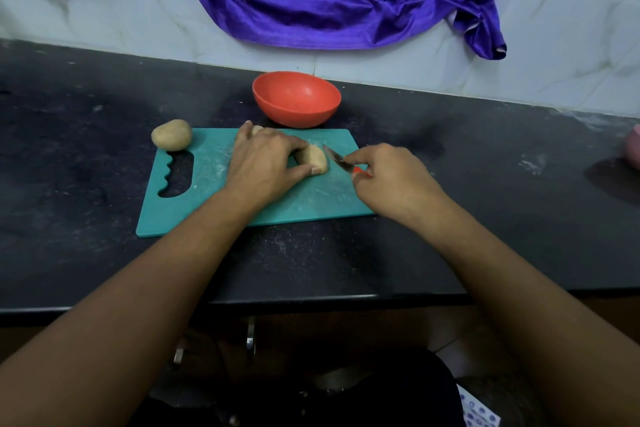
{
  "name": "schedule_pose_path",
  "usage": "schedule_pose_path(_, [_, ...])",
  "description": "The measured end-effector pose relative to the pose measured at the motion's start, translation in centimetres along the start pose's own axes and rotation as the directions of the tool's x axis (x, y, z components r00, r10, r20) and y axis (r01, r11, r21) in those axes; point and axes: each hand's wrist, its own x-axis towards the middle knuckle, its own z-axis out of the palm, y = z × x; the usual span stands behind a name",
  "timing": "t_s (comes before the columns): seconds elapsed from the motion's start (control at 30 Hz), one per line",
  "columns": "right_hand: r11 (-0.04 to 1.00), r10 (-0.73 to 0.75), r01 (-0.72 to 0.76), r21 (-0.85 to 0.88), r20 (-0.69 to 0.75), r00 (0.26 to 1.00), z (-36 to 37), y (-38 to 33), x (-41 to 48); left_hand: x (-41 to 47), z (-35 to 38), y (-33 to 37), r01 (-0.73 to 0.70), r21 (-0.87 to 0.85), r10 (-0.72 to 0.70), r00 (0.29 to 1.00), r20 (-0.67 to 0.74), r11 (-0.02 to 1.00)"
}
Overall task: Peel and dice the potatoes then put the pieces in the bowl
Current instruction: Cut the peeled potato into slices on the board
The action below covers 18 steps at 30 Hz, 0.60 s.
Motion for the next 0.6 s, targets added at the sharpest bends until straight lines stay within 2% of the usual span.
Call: schedule_pose_path(0.6, [0.998, 0.011, -0.009, 0.056, -0.025, 1.0, 0.4, -1.3, 2.6, 0.1, 0.3, -0.3, 0.009, -0.013, -0.009, 1.0, -0.001, 1.0])
